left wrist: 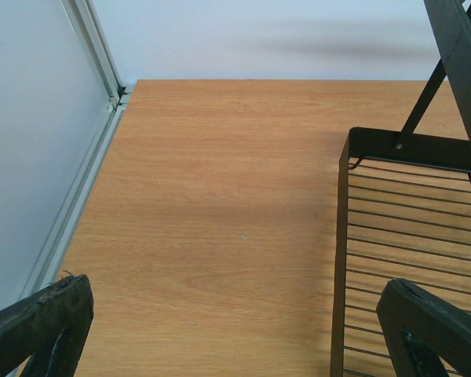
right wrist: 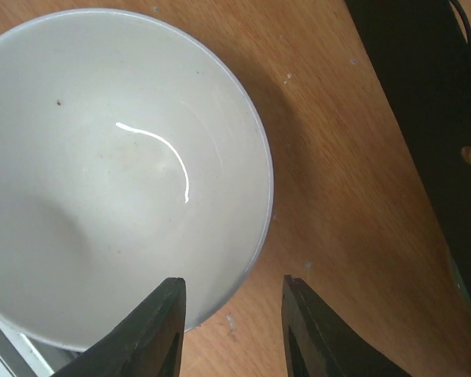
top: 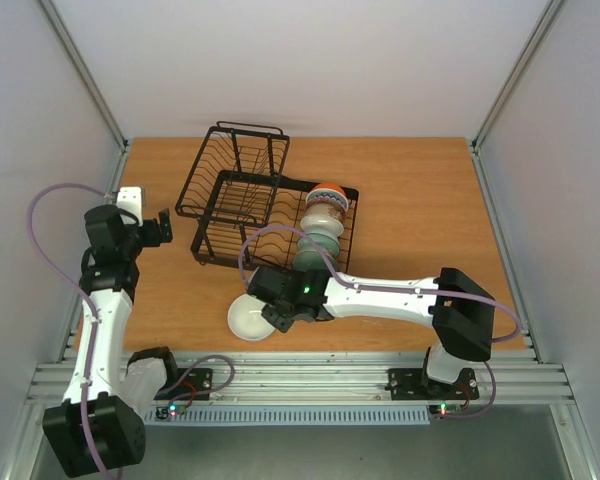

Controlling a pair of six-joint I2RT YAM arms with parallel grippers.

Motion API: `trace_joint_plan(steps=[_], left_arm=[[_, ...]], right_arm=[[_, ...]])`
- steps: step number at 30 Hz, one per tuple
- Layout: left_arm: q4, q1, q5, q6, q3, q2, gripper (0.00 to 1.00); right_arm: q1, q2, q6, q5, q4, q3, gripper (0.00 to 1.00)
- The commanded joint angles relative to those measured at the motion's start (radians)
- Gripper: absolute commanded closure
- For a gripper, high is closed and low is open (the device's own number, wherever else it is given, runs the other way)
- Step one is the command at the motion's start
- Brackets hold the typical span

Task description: Load the bowls into the dish rack

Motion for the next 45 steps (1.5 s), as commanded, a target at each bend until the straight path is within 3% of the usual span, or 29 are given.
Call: trace_joint_plan(steps=[1, 22, 24, 27, 35, 45], left_arm=[[0.053, 0.007, 0.011, -0.003, -0.005, 0.0, 0.01], [0.054, 0.007, 0.007, -0.003, -0.006, 0.001, 0.01], [0.054, 0.007, 0.007, -0.003, -0.006, 0.001, 0.01], [0.054, 0.007, 0.007, -0.002, -0.006, 0.0, 0.01], [0.056, 0.007, 0.006, 0.0, -0.007, 0.0, 0.01], [0.054, 0.007, 0.006, -0.003, -0.006, -0.002, 0.01]], right_arm=[[-0.011, 0.015, 0.028, -0.017, 0.05, -0.01, 0.65], [-0.014, 0.077, 0.044, 0.026, 0.086, -0.037, 0.76], [-0.014, 0.081, 0.044, 0.021, 0.086, -0.037, 0.81], [-0.014, 0.086, 0.043, 0.006, 0.089, -0.037, 0.98], [-0.014, 0.055, 0.041, 0.04, 0.086, -0.037, 0.99], [-0.015, -0.125, -0.012, 0.271, 0.035, -0.006, 0.99]])
